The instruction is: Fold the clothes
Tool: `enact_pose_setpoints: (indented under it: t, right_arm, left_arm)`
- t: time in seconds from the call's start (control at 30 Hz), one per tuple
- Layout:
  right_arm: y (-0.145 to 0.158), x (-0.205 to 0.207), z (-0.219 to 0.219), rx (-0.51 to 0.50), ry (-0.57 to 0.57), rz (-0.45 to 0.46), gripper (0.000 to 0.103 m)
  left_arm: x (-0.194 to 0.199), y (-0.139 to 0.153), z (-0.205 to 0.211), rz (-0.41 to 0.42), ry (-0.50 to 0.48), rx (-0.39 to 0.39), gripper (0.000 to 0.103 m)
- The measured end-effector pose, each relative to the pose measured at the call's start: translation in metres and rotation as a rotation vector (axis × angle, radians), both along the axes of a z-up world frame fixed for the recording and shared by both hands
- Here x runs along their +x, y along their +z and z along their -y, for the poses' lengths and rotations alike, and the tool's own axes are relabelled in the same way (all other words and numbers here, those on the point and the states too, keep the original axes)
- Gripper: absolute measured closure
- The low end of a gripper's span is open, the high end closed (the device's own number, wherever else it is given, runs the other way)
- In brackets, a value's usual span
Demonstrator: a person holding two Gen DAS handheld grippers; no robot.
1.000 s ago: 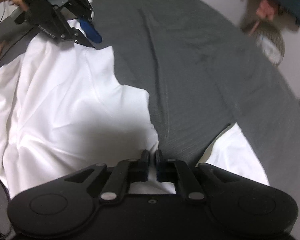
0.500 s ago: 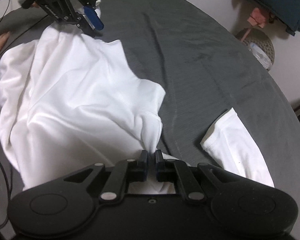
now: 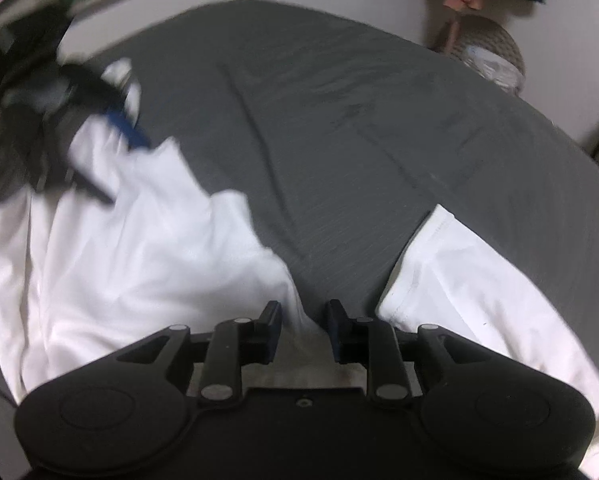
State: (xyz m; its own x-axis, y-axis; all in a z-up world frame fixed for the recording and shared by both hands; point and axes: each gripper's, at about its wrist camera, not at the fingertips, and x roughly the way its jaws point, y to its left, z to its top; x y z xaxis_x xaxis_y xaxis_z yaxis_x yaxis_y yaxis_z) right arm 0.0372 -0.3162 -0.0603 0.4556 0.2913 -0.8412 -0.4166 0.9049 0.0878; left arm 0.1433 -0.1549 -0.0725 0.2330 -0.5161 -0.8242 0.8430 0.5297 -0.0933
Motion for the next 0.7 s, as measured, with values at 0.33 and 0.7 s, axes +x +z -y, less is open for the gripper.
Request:
enact_pose_setpoints:
  t: [0.33, 0.7]
  right_arm:
    - [0.028, -0.063, -0.022, 0.07, 0.16, 0.1, 0.097]
    - [0.044, -0.129, -0.048, -0.072, 0.2, 0.226, 0.056]
  left_arm:
    - [-0.054, 0.022, -0.008, 0.195, -0.092, -0.046, 0.027]
    - [-0.037, 0.039, -0.021, 0.233, 0.006, 0.038, 0.027]
